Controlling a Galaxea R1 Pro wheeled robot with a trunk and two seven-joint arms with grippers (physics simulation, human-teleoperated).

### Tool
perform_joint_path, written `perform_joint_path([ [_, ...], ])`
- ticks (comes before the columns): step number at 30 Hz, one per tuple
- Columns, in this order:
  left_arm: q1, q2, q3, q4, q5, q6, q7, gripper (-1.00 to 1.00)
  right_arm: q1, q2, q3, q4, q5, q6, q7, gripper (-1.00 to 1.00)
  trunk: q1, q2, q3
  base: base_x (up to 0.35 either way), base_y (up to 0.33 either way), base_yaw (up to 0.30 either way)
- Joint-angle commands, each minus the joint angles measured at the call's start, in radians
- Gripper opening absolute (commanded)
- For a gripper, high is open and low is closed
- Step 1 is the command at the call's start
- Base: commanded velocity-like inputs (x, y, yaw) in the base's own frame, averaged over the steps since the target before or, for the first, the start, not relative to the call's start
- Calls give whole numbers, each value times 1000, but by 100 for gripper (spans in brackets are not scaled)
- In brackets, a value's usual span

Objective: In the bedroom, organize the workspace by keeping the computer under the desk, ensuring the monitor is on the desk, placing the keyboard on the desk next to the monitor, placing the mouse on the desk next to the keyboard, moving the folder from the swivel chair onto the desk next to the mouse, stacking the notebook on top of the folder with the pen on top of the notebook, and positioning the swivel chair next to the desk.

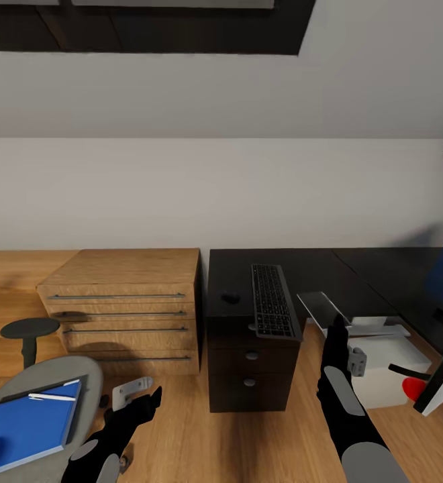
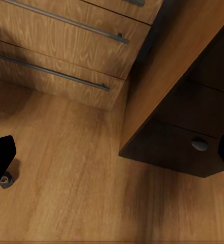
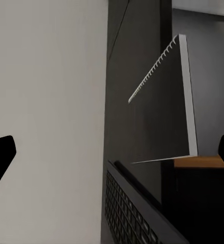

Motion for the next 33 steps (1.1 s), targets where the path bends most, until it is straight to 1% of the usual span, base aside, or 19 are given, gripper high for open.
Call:
perform_joint_path([
  [1, -1, 0, -1, -1, 11, 3, 9, 100, -1, 1, -2, 0, -11, -1, 8, 100, 0, -1, -1, -23, 0, 0],
  [33, -1, 0, -1, -1, 9, 3, 9, 100, -1, 1, -2, 13, -11, -1, 7, 100, 0, -1, -1, -3, 0, 0],
])
